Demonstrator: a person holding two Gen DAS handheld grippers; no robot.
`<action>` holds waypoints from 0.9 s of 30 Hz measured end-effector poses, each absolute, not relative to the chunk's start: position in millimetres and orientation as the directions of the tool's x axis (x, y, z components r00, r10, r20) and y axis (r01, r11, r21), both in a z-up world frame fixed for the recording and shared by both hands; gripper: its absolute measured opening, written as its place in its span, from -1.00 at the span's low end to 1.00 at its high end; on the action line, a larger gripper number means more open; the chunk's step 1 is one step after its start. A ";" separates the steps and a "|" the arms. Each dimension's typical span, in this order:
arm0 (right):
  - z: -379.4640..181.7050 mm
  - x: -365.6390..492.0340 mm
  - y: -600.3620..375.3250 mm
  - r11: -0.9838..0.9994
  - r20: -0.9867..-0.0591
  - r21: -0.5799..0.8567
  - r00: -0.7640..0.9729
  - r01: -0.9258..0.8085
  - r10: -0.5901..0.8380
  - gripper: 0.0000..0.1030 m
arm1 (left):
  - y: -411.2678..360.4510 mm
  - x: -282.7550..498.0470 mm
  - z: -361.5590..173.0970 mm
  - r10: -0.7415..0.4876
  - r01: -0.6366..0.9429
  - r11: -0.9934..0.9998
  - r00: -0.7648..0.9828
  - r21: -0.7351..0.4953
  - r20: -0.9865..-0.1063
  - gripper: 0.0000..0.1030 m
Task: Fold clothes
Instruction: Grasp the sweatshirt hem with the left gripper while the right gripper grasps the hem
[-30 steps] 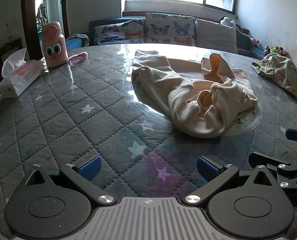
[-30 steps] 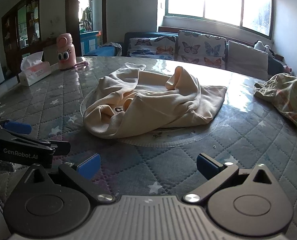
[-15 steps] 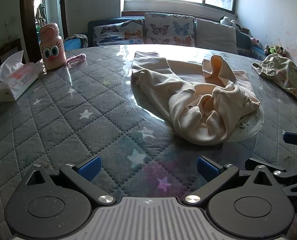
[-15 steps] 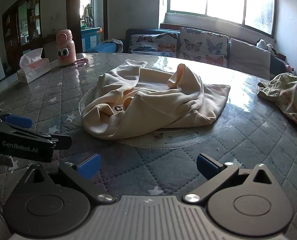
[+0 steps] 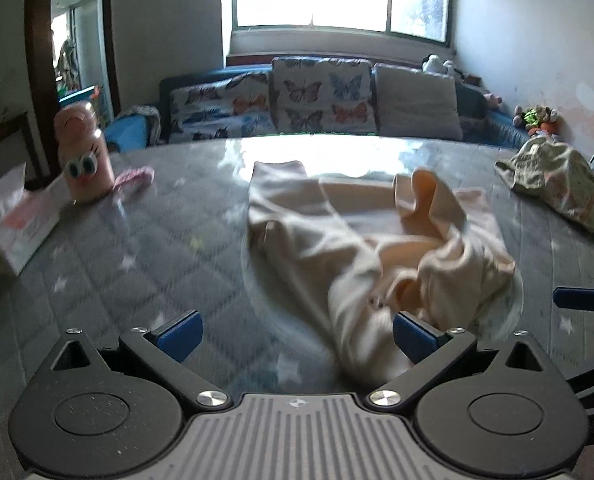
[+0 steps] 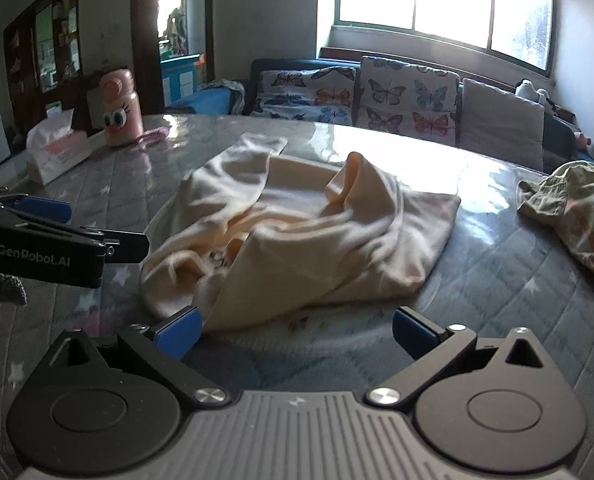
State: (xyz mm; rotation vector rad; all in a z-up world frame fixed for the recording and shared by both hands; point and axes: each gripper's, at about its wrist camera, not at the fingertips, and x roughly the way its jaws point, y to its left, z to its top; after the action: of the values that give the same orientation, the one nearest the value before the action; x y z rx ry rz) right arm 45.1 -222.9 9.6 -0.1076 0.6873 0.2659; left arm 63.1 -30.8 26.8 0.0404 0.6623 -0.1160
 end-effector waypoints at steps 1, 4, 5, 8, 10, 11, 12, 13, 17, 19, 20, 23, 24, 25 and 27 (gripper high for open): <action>12.0 49.1 -225.1 0.962 -0.638 -0.005 0.742 -0.272 0.207 0.99 | -31.9 67.6 27.9 -0.102 0.130 0.991 0.784 0.001 -0.613 0.86; 19.2 65.0 -233.4 0.970 -0.635 0.006 0.748 -0.243 0.191 0.92 | -36.3 80.4 28.3 -0.123 0.161 0.987 0.782 0.008 -0.612 0.74; 20.8 70.2 -236.3 0.972 -0.635 0.010 0.749 -0.233 0.186 0.84 | -38.0 84.5 27.9 -0.129 0.172 0.985 0.780 0.011 -0.612 0.67; 23.7 86.9 -244.3 0.979 -0.640 0.022 0.749 -0.205 0.171 0.80 | -43.7 95.8 26.4 -0.162 0.211 0.977 0.769 0.006 -0.618 0.58; 24.3 97.5 -247.7 0.981 -0.646 0.028 0.746 -0.190 0.163 0.72 | -47.1 102.6 25.2 -0.178 0.229 0.973 0.767 0.005 -0.617 0.56; 24.3 103.1 -248.5 0.982 -0.648 0.034 0.743 -0.188 0.165 0.67 | -48.7 106.4 24.4 -0.185 0.237 0.971 0.765 0.003 -0.617 0.53; 24.3 108.7 -249.3 0.982 -0.651 0.040 0.740 -0.186 0.167 0.62 | -49.7 110.2 23.4 -0.197 0.247 0.969 0.760 -0.006 -0.620 0.50; 24.3 114.3 -250.1 0.982 -0.654 0.047 0.737 -0.184 0.169 0.61 | -50.9 114.8 21.7 -0.209 0.257 0.966 0.752 -0.014 -0.626 0.49; 19.9 135.1 -246.7 0.981 -0.670 0.055 0.722 -0.186 0.175 0.40 | -56.6 127.5 11.9 -0.218 0.288 0.958 0.726 0.001 -0.653 0.34; 14.1 144.9 -242.6 0.979 -0.686 0.058 0.705 -0.194 0.180 0.29 | -57.2 132.6 5.9 -0.212 0.293 0.956 0.712 0.008 -0.669 0.17; 10.9 148.8 -240.5 0.979 -0.694 0.059 0.696 -0.197 0.182 0.23 | -56.6 135.0 3.1 -0.212 0.293 0.956 0.704 0.006 -0.678 0.03; 3.1 157.0 -236.1 0.976 -0.709 0.064 0.679 -0.207 0.190 0.04 | -52.0 140.7 -2.5 -0.228 0.293 0.956 0.684 -0.025 -0.693 -0.41; 0.8 158.8 -235.8 0.975 -0.713 0.072 0.673 -0.209 0.197 -0.11 | -50.4 141.4 -3.2 -0.237 0.295 0.955 0.681 -0.036 -0.693 -0.61; -1.4 160.1 -235.9 0.974 -0.718 0.081 0.666 -0.211 0.204 -0.21 | -49.6 140.3 -2.1 -0.243 0.298 0.954 0.684 -0.040 -0.688 -0.70; -2.4 159.7 -237.8 0.973 -0.717 0.094 0.664 -0.211 0.214 -0.53 | -48.5 137.5 1.4 -0.248 0.300 0.953 0.696 -0.041 -0.674 -0.81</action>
State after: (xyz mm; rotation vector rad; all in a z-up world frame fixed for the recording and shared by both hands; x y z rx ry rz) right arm 159.7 -237.8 -2.4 0.0033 0.8099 0.2398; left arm 137.5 -48.5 1.4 0.0740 0.7409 -0.3060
